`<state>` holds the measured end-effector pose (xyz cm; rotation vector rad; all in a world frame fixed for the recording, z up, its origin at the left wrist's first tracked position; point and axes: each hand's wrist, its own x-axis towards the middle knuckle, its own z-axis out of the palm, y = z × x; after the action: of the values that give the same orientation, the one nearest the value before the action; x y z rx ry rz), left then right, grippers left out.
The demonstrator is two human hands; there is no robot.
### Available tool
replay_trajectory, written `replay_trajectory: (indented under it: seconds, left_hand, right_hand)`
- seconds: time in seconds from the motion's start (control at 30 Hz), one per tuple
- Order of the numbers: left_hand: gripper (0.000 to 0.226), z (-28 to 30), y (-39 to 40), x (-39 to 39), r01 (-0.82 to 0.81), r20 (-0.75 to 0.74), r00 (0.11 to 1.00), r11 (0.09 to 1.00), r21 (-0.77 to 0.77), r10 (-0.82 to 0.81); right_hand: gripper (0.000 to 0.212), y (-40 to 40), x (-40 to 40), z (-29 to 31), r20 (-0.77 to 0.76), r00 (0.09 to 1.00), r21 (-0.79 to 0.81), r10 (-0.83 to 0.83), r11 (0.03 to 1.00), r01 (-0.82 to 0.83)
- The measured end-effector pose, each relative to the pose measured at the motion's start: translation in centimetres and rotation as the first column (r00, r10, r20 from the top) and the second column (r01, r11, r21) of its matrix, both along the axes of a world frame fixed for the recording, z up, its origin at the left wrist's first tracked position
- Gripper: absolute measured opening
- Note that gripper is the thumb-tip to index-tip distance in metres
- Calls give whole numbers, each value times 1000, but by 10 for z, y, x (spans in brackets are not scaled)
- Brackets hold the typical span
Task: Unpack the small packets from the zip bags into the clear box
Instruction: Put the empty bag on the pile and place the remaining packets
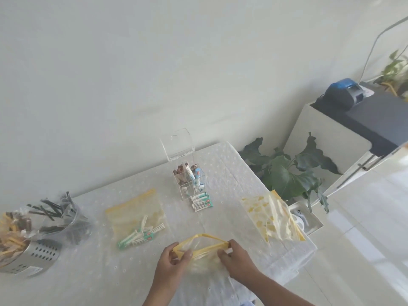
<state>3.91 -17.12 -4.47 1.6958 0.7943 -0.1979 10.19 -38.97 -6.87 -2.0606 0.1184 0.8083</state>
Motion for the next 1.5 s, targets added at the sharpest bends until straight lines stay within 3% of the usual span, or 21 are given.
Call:
replay_trajectory:
  seconds: [0.07,0.17,0.33,0.43,0.53,0.63,0.73,0.83,0.97,1.1,1.17,1.23,1.27,1.4,1.5]
  left_hand:
    - [51,-1,-3,8,45,9,999,999,-3,-45]
    - [35,1,-7,23,122,41,992,992,31,-123]
    - [36,9,-21,58,209,108,970,975,70,-215]
    - [54,22,-36,84,239,155,958,971,20,-239]
    - [62,34,-47,105,400,190,901,917,-10,-391]
    - [50,33,-56,118,587,128,776,782,211,-618]
    - [53,24,-69,130,685,-38,667,593,424,-744]
    - [71,12,-78,127,776,-190,601,510,370,-776]
    - [87,6,-76,109,791,-253,596,503,348,-762]
    - [76,6,-60,89,759,-204,626,529,379,-753]
    - [64,7,-46,79,739,-177,649,557,380,-740]
    - [51,7,-28,67,728,-159,661,576,371,-733]
    - [45,5,-17,60,722,-152,670,591,359,-727]
    - [31,-1,30,34,663,-170,742,671,334,-649]
    - [19,-1,59,18,616,-193,785,712,336,-589]
  right_hand:
    - [25,-8,-4,1,32,998,-26,-46,999,47]
    - [33,-19,-13,12,119,986,-28,-113,993,117]
    - [24,-26,-36,34,212,938,51,-273,962,269]
    - [11,-26,-47,43,163,840,254,-518,845,471]
    - [8,-27,-50,45,110,737,399,-667,709,582]
    - [1,-27,-47,40,51,692,417,-720,645,640]
    - [2,-26,-42,29,14,694,286,-720,668,688]
    - [15,-28,-44,23,32,676,82,-736,676,732]
    - [35,-35,-55,31,116,660,-18,-743,662,749]
    - [54,-42,-74,46,245,671,-150,-700,657,739]
    - [46,-40,-89,55,307,634,-163,-710,617,770]
    - [23,-33,-106,58,381,616,-155,-689,610,777]
    - [14,-28,-114,57,409,641,-156,-649,643,750]
    - [23,3,-117,44,422,842,-223,-336,862,456]
    - [20,32,-75,47,466,858,-214,-218,913,348]
